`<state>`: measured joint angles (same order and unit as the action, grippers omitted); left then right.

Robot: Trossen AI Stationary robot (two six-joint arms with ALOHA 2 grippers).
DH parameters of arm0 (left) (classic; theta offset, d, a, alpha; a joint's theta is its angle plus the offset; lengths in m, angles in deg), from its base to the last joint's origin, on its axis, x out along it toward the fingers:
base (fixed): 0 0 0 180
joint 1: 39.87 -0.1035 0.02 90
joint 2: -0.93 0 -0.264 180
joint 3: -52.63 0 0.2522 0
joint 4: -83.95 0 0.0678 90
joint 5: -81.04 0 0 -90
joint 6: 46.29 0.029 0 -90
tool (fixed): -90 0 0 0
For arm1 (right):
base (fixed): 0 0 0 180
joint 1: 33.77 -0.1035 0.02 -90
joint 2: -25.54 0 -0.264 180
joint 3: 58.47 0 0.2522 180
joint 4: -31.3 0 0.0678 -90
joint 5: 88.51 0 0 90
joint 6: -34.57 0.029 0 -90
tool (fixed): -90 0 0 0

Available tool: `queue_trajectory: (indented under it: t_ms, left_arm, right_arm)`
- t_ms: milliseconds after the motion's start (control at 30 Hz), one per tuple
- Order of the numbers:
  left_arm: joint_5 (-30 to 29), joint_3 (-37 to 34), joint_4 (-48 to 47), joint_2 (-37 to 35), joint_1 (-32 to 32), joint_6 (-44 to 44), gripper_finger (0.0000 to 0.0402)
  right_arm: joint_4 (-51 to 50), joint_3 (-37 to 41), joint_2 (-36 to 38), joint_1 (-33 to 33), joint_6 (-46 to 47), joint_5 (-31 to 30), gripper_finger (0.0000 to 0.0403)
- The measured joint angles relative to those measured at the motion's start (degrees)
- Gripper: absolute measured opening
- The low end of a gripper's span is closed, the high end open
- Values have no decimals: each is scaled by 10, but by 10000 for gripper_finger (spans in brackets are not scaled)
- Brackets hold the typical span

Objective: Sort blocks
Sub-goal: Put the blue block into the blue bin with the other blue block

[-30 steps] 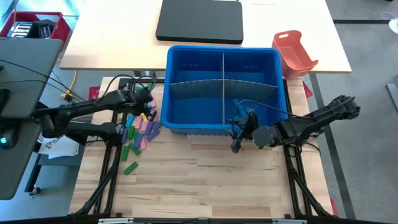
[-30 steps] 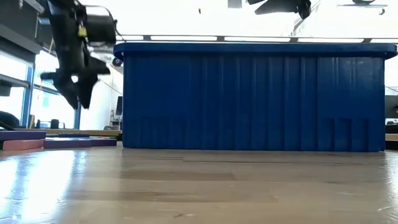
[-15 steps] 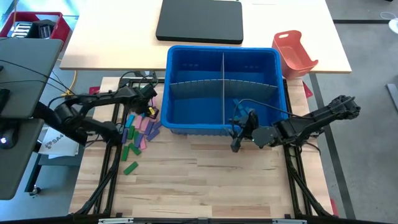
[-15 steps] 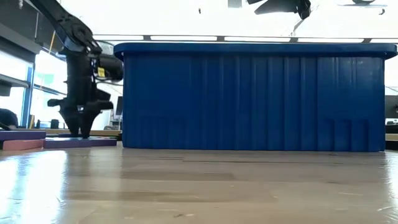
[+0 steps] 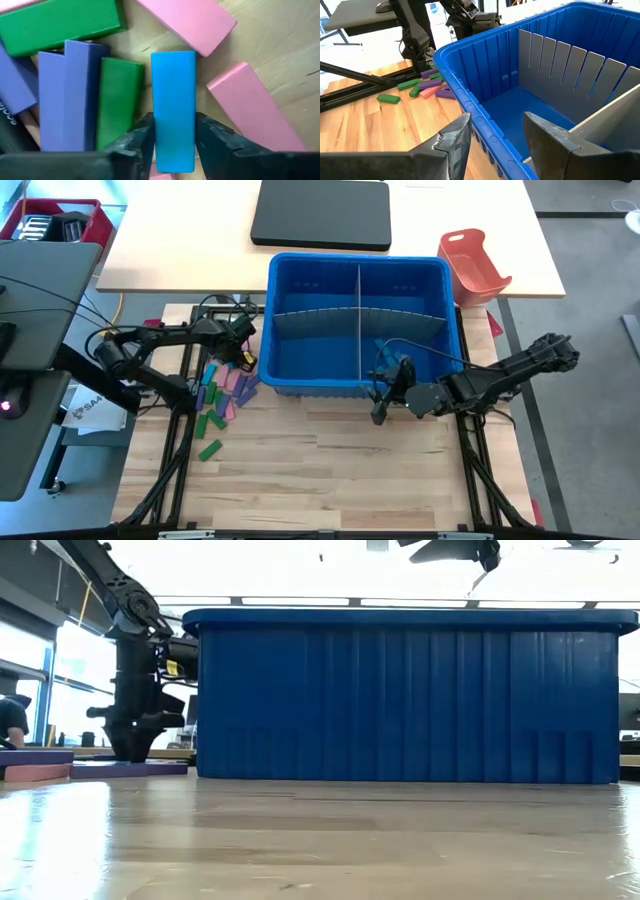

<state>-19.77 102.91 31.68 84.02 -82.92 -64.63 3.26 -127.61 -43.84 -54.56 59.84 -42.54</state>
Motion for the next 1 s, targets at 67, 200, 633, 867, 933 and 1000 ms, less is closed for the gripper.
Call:
queue_trajectory:
  t_ms: [67,200,633,867,933,1000]
  left_arm:
    - [-10,-2,1,-16,0,8,90]
    - [-32,-2,-7,-71,-1,10,90]
    - [3,85,-52,-361,34,49,90]
    - [149,86,71,-473,135,103,90]
    - [165,75,129,-488,176,107,90]
    - [168,63,185,-492,218,108,90]
  right_arm:
    - [0,0,0,0,2,0,174]
    - [0,0,0,-6,2,0,174]
    - [-1,0,0,8,2,6,174]
    - [107,1,-31,33,-89,48,174]
    - [181,1,-49,37,-150,92,174]
    - [261,1,-70,40,-210,133,174]
